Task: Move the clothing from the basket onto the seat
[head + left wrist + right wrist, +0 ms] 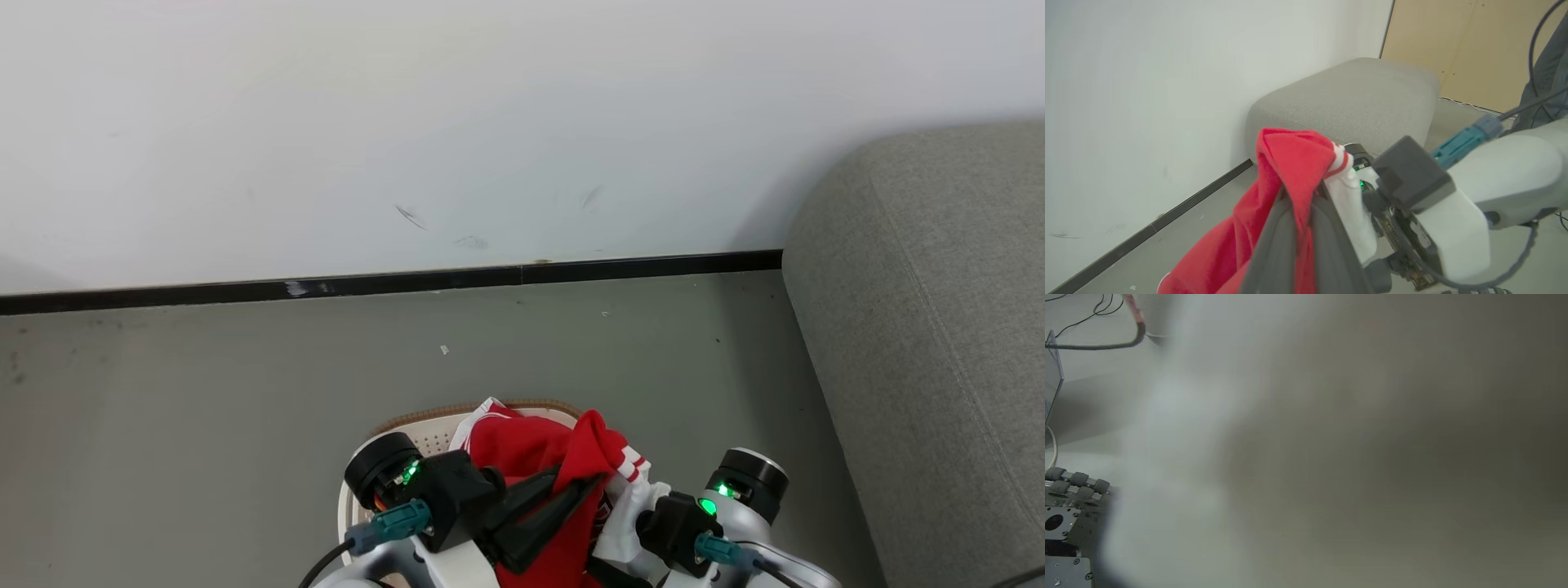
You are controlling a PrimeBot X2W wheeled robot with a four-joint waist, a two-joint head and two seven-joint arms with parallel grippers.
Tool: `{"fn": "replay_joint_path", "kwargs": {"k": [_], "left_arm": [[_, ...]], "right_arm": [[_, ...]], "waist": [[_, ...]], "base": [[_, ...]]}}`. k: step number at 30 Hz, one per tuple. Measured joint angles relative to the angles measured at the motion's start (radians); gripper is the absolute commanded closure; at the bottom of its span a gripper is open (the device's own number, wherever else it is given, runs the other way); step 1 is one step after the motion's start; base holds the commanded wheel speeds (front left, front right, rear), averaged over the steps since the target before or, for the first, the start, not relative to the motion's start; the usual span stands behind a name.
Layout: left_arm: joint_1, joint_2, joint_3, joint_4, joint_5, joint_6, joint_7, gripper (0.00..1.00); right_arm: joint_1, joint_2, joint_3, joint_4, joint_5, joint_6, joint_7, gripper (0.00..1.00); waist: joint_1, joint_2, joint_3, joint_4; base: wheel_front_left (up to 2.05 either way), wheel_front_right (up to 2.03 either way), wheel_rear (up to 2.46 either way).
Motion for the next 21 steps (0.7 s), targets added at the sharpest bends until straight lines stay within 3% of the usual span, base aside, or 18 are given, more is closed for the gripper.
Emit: {"fn": "replay_joint_path", "kwargs": {"k": [2, 3, 4, 5, 6, 17, 19, 21], "left_arm": [[0.002, 0.006, -0.005, -0.021, -0.023, 0.000, 0.006, 1.00], [0.005, 0.009, -0.005, -0.028, -0.030, 0.000, 0.008, 1.00], [0.007, 0.013, -0.005, -0.032, -0.030, 0.000, 0.015, 1.00], [0.011, 0.019, -0.003, -0.035, -0.031, 0.000, 0.016, 1.00], [0.015, 0.025, -0.002, -0.039, -0.034, 0.000, 0.021, 1.00], [0.036, 0.055, 0.054, -0.072, -0.057, 0.002, 0.031, 1.00], [0.040, 0.063, 0.067, -0.072, -0.058, 0.008, 0.029, 0.79], [0.053, 0.066, 0.081, -0.071, -0.058, 0.017, 0.022, 0.43]], "right_arm": [[-0.001, 0.000, 0.000, 0.001, 0.011, 0.000, 0.000, 0.00], [-0.001, 0.000, 0.000, 0.001, 0.017, 0.000, 0.000, 0.14], [-0.002, 0.000, 0.000, 0.001, 0.020, 0.000, 0.000, 0.62], [-0.002, 0.000, -0.001, 0.001, 0.026, 0.000, 0.000, 0.89], [-0.002, 0.000, -0.001, 0.000, 0.030, 0.000, 0.000, 1.00], [-0.002, 0.002, -0.022, -0.037, 0.108, 0.000, 0.000, 1.00], [-0.002, 0.002, -0.041, -0.050, 0.121, 0.000, 0.000, 1.00], [-0.002, 0.001, -0.059, -0.056, 0.131, 0.000, 0.000, 1.00]], "waist": [[0.0000, 0.0000, 0.000, 0.000], [0.0000, 0.0000, 0.001, 0.000], [0.0000, 0.0000, 0.001, 0.000], [0.0000, 0.0000, 0.001, 0.000], [0.0000, 0.0000, 0.002, 0.000], [0.0000, 0.0000, 0.012, -0.002], [0.0000, 0.0000, 0.015, -0.004], [0.0000, 0.0000, 0.017, -0.007]], "base": [[0.00, 0.00, 0.00], [0.00, 0.00, 0.00], [0.00, 0.00, 0.00], [0.00, 0.00, 0.00], [0.00, 0.00, 0.00], [0.00, 0.00, 0.00], [0.00, 0.00, 0.00], [0.00, 0.00, 0.00]]}}
